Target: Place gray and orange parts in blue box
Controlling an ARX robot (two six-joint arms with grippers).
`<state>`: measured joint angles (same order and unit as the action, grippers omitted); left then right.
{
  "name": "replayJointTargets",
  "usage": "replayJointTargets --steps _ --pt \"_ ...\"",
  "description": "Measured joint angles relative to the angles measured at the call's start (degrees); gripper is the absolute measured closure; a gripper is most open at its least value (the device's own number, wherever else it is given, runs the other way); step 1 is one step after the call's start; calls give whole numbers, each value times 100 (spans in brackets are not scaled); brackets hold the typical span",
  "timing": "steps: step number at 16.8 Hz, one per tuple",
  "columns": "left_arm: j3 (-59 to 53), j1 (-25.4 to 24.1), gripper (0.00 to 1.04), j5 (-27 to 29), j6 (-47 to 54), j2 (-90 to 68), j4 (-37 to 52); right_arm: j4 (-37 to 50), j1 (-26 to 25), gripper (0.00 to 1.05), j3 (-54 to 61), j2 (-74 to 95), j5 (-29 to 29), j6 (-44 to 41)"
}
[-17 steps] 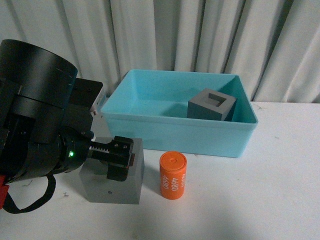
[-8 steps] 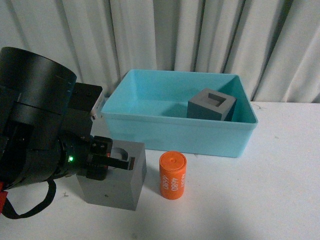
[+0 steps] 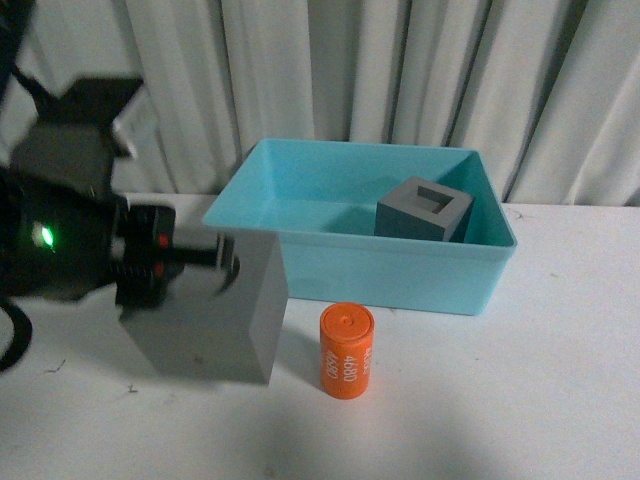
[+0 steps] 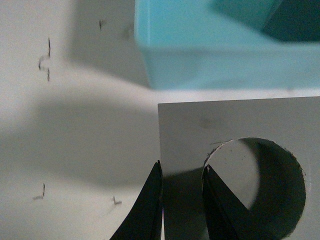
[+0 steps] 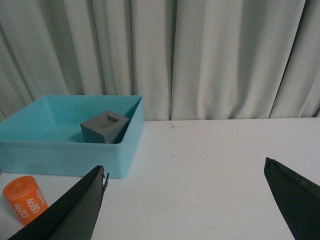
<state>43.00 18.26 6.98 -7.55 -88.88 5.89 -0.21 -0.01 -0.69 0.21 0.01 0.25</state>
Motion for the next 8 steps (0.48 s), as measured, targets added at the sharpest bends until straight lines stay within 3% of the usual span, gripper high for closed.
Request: replayJointTargets --steps 3,8 --pt "1058 -44 88 -284 -63 610 -286 0 0 6 0 0 0 0" --pt "2507 15 88 -251 446 -876 98 0 0 6 0 0 0 0"
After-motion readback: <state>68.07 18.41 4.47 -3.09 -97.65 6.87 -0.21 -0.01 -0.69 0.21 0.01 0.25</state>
